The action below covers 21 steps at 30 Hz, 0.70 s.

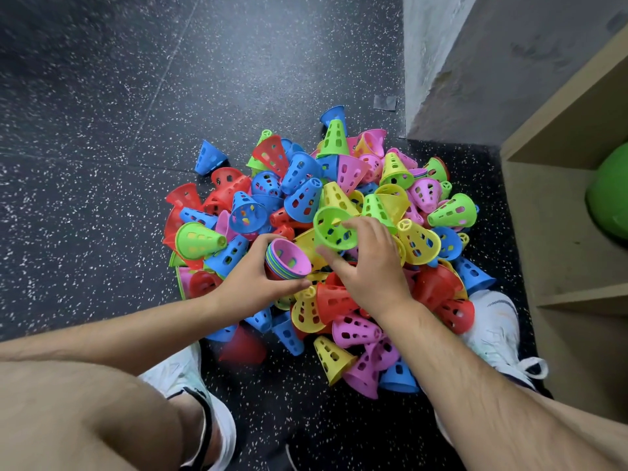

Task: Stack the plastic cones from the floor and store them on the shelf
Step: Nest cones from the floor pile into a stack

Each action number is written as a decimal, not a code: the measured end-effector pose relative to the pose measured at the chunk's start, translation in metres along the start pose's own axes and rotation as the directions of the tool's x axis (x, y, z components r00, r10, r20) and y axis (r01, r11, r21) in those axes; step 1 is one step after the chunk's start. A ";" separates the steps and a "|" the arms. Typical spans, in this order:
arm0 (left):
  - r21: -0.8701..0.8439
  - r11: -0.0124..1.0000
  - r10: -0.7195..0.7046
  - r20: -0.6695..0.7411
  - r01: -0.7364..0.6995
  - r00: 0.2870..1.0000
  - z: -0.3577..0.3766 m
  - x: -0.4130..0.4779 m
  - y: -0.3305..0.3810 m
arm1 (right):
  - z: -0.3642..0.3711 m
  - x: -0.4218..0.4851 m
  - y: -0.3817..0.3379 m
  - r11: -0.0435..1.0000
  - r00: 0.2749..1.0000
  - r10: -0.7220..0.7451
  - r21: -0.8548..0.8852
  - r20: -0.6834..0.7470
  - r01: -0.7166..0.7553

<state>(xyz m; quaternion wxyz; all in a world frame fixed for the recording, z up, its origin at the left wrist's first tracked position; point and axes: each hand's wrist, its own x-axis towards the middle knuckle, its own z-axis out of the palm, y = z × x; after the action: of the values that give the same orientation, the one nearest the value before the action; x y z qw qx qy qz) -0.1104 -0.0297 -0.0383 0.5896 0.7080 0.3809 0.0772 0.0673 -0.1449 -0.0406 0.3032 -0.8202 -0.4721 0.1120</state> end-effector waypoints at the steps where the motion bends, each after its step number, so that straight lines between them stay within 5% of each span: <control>1: -0.001 1.000 0.001 -0.001 -0.001 1.000 -0.001 -0.001 0.000 | -0.001 0.001 -0.005 0.999 1.000 0.017 0.037 -0.006 -0.017; 13: -0.026 0.998 0.057 -0.016 -0.058 0.998 -0.008 -0.003 -0.007 | 0.011 -0.006 -0.043 0.995 0.938 -0.070 0.093 0.339 0.041; 21: -0.017 1.000 0.006 0.033 -0.005 0.999 -0.002 -0.005 -0.013 | 0.010 -0.014 -0.024 0.991 0.960 0.005 0.124 0.281 -0.041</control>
<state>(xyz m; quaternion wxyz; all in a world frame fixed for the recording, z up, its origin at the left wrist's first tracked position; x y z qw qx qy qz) -0.1209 -0.0311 -0.0473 0.6016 0.7052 0.3684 0.0702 0.0377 -0.1439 -0.0355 0.2842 -0.7801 -0.4925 0.2608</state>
